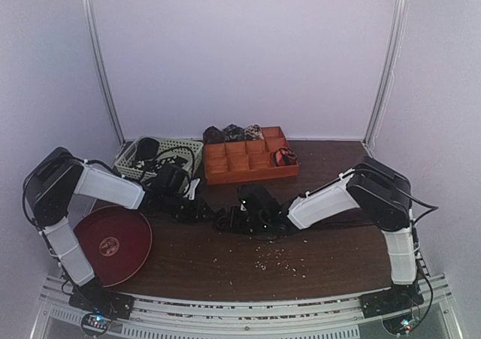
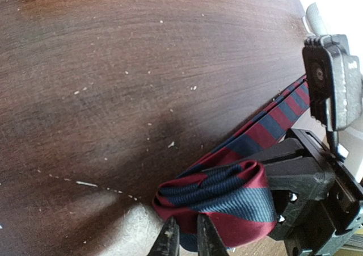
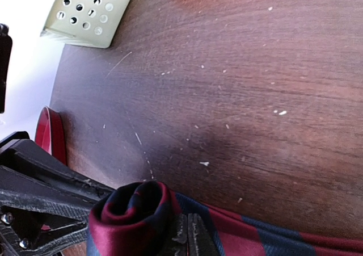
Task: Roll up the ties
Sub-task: Roll the tie at the center of the board.
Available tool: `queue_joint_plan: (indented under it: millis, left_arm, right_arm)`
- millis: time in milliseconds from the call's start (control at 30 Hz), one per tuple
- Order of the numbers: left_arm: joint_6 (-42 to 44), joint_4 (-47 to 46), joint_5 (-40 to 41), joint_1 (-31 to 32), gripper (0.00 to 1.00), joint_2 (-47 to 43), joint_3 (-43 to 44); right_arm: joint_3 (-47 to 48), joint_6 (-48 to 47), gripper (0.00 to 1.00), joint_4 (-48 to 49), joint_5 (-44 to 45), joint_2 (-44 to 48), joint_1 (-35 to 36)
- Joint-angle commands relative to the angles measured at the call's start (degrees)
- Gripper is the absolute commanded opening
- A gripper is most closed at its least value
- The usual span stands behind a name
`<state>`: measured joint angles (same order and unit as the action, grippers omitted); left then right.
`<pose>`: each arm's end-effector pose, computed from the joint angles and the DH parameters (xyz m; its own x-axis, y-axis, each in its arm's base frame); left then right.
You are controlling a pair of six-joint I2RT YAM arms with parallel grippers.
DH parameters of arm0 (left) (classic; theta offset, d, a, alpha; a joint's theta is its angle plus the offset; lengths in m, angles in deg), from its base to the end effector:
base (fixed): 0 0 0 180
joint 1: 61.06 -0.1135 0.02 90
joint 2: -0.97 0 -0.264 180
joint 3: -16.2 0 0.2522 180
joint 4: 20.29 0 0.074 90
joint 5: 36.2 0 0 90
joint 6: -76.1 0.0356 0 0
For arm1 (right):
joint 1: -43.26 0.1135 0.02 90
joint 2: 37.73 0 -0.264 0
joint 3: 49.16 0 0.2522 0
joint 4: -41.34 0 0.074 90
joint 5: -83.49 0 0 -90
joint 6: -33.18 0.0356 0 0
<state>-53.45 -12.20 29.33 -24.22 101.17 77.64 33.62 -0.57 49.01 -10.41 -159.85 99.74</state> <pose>0.2602 -0.2134 0.1378 -0.9421 -0.0184 -0.3349 0.2238 0.7092 -0.6685 0.2457 0.3754 0.1197 -0.8792 0.1748 -0.4431 -0.2388 0.6432 0.7275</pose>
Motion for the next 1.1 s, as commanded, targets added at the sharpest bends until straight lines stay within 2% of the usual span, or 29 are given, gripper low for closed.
queue_joint_plan:
  millis: [0,400,633,867,1067]
  left_arm:
    - [1.3,-0.1,0.0,0.7,0.13,1.2,2.1]
    - [0.9,0.2,0.8,2.1,0.14,3.9,4.6]
    - [0.3,0.2,2.1,2.9,0.13,4.8,4.9]
    - [-0.1,-0.1,2.9,3.5,0.13,5.4,4.6]
    - [-0.6,0.0,3.4,3.6,0.13,5.4,4.6]
  right_arm:
    - [-2.1,-1.8,0.06,-4.9,4.2,3.8,-0.4]
    - [-6.0,-2.9,0.17,-11.2,10.6,11.5,-1.6]
    - [-6.4,-1.1,0.29,-5.6,5.4,11.3,-1.5]
    - [-4.9,-0.4,0.29,-6.5,4.2,8.1,-1.3]
    - [-3.6,-1.5,0.25,-7.7,2.8,5.6,-1.3]
